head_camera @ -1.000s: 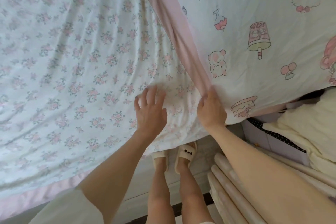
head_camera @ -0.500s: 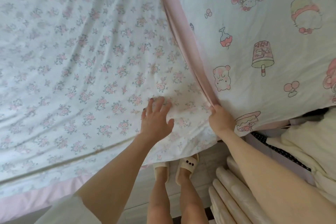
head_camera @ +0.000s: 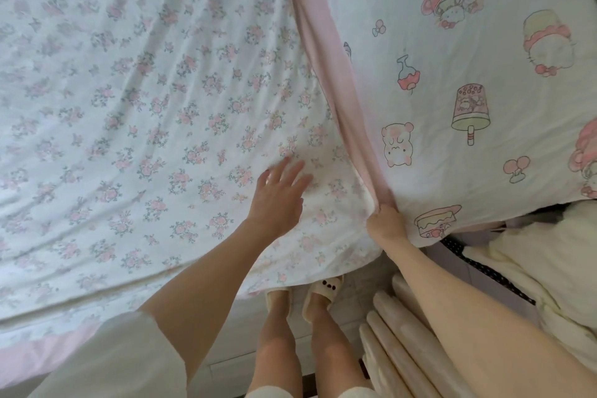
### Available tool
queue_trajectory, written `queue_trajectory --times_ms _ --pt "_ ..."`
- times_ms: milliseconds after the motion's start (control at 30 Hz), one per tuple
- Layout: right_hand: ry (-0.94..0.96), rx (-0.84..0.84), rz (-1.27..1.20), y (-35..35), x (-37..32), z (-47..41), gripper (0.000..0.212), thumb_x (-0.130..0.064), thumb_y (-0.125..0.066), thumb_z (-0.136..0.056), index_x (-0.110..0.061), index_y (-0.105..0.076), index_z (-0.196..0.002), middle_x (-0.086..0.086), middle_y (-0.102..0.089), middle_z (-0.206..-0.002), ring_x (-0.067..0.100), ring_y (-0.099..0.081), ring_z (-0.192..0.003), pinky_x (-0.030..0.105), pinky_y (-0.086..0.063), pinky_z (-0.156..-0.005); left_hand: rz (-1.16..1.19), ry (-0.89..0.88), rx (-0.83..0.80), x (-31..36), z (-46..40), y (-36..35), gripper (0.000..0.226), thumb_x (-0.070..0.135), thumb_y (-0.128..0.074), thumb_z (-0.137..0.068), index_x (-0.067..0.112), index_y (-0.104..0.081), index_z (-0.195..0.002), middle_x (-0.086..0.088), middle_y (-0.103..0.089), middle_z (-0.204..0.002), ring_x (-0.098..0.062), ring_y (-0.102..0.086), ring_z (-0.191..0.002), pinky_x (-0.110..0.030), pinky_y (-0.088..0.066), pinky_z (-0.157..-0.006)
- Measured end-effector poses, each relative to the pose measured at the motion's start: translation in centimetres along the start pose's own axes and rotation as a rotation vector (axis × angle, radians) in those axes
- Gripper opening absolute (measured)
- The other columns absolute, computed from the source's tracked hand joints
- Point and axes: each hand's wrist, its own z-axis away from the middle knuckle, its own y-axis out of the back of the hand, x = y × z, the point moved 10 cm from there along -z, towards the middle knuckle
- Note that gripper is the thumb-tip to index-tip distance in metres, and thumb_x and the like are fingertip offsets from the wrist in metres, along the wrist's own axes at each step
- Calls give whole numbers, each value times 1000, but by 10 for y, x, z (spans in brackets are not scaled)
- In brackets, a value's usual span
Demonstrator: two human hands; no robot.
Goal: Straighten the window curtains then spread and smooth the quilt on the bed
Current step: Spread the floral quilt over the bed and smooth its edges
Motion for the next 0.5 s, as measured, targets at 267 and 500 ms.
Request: queue_trajectory --times_ms 267,500 --pt "222 219 -189 18 19 23 17 -15 -30 -99 -12 -38 -84 -8 -38 -72 7 -39 -66 20 -27 -54 -265 -299 -175 38 -58 -8 65 26 -46 -94 34 -11 -149 8 3 -160 -23 15 -146 -59 5 -115" --pt "337 211 -46 34 13 31 18 -20 -28 -100 -15 -40 -89 7 -52 -82 26 -48 -75 33 -32 -63 -162 -181 -121 31 -84 2 86 47 -62 -80 38 -11 -148 4 2 -160 -27 15 -145 -67 3 -111"
